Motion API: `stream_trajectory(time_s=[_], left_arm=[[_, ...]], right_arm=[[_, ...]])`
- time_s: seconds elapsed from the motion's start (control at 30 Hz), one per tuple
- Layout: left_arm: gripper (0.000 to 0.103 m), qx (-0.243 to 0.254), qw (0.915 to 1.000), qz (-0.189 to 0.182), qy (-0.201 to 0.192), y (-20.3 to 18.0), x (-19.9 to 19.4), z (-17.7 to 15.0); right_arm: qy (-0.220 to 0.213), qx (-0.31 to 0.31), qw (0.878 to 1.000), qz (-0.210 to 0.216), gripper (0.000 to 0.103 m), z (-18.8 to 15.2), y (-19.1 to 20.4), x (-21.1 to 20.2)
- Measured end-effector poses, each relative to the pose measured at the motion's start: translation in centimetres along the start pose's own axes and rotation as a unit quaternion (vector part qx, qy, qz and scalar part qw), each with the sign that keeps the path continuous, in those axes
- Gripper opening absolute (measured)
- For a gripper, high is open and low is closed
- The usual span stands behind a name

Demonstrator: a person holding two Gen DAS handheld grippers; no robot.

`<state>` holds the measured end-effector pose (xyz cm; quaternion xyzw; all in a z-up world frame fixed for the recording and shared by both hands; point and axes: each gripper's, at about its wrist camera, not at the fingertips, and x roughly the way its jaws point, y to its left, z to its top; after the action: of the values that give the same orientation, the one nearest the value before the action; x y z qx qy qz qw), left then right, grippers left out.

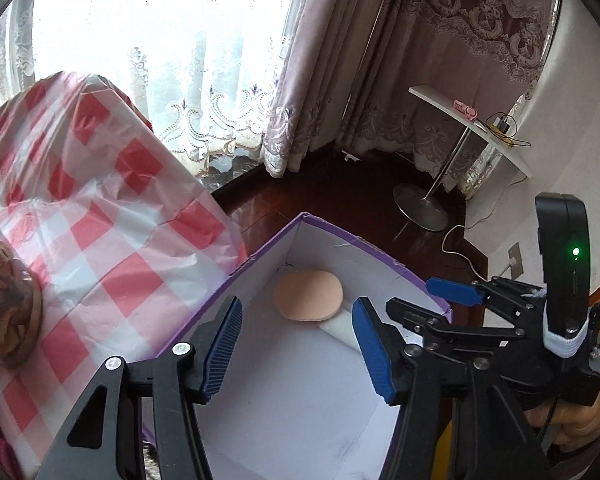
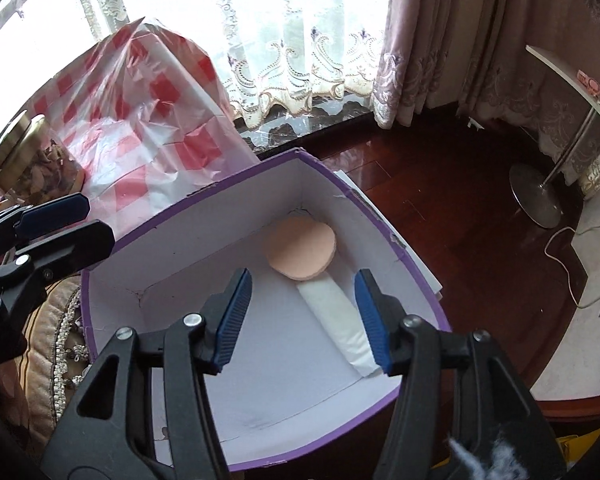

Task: Organize soft objects
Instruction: 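Carry both items into the purple-rimmed white box and open both tools, then move both tools back over the pile of soft items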

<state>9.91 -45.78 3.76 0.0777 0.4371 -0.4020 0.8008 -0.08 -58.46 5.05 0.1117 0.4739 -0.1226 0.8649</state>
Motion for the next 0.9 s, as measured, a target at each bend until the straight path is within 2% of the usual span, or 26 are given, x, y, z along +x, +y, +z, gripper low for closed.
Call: stream_trajectory(time_s=[0.13, 0.27, 0.33, 0.4, 0.57, 0.73, 0.9], left_arm=[[0.058, 0.011, 0.9992, 0.034, -0.018, 1.7, -2.5, -1.1], [0.058, -0.021, 0.9978, 0.053, -0.033, 5.0, -5.9, -2.9], [0.058, -0.030, 0.9958, 0.075, -0.042, 6.4, -7.5, -3.9], [0.058, -0.040, 0.9919, 0.108, -0.054, 8.0, -9.3, -5.1], [0.058, -0.082, 0.9806, 0.161, -0.077, 12.3, -13.5, -8.2], [0.059, -0.132, 0.9679, 0.196, -0.087, 16.7, -17.1, -11.3], [0.058, -0.195, 0.9504, 0.222, -0.096, 20.8, -20.2, -14.4]], right_arm=[[-0.014, -0.045, 0.999, 0.015, 0.058, 0.3, 3.1, -0.8], [-0.025, -0.082, 0.996, 0.038, 0.058, 0.4, 6.4, -1.5], [-0.030, -0.105, 0.993, 0.053, 0.058, 0.5, 8.3, -1.9], [-0.036, -0.130, 0.989, 0.069, 0.058, 0.6, 10.4, -2.3], [-0.043, -0.182, 0.977, 0.101, 0.058, 0.7, 15.6, -3.0], [-0.048, -0.238, 0.962, 0.126, 0.058, 0.4, 21.0, -3.4], [-0.060, -0.295, 0.942, 0.147, 0.058, 0.2, 26.5, -3.9]])
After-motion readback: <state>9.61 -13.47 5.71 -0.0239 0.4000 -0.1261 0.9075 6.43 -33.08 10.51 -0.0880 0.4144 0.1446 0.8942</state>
